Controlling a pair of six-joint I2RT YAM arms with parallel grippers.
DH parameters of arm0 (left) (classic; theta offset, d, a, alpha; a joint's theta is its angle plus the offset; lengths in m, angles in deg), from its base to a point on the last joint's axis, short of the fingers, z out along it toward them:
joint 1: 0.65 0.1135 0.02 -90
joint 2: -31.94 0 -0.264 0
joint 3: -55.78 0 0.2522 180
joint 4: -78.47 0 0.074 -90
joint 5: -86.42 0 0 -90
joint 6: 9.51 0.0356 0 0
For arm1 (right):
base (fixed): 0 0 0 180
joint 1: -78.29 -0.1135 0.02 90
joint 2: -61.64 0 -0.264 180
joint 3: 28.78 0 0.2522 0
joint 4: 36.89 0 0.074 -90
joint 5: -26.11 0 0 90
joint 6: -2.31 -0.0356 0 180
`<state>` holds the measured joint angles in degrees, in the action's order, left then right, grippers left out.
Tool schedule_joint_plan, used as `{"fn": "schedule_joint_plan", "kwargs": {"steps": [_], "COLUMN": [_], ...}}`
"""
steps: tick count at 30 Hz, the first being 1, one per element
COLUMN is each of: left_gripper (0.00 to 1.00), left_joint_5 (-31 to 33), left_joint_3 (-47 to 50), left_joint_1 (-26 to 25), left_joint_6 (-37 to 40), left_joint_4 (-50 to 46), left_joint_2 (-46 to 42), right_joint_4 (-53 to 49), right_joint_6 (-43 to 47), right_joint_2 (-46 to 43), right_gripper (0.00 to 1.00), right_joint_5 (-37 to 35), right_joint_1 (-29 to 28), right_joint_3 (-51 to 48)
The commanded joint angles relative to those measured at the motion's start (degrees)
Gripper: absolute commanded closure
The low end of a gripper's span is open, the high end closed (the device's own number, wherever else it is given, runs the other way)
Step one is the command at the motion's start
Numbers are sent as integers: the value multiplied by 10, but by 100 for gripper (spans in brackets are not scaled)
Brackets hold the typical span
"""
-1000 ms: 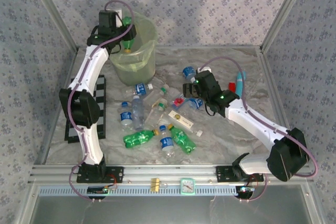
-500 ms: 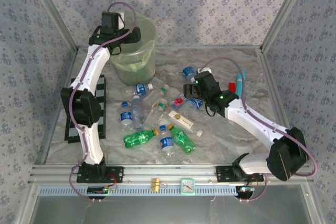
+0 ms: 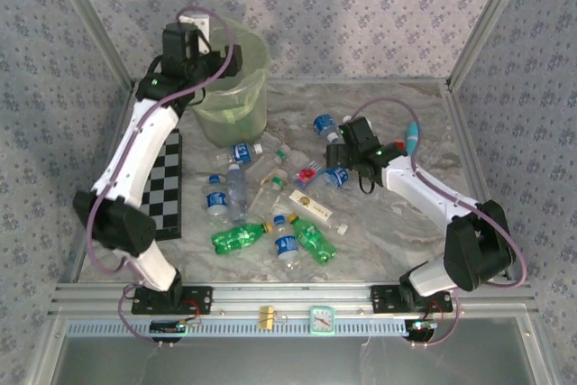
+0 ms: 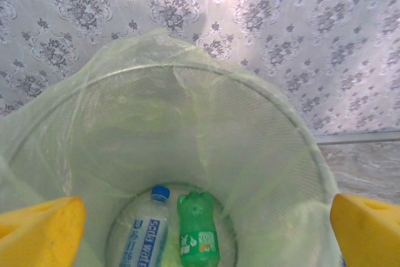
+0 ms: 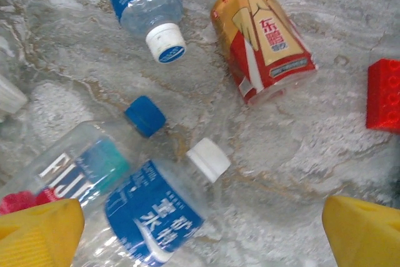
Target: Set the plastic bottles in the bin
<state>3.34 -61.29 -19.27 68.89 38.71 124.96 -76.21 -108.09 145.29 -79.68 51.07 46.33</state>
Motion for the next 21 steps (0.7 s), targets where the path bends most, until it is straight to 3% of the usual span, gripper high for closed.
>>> {"fn": "schedule_joint_plan", "kwargs": {"steps": [1,7,13,21], "left_gripper": [0,0,0,0], "left_joint_5": [12,20,-68,-95], "left_joint_3": [95,245,388,544], "left_joint_1": [-15,-48,-73,-90], "left_joint_6": [-45,-99,-154,-244], "left_joint_4": [73,104,148,237], "left_joint_2": [-62,-148,-206,-253], "right_joint_4": [-30,-50,-79,-137], "right_joint_6": [70,123,171,199], "right_joint_2": [33,124,223,348], "right_gripper": [0,0,0,0], "right_joint_5": [28,73,70,150], "right_joint_1": [33,99,128,168], "right_joint_3": [44,132,237,374]}}
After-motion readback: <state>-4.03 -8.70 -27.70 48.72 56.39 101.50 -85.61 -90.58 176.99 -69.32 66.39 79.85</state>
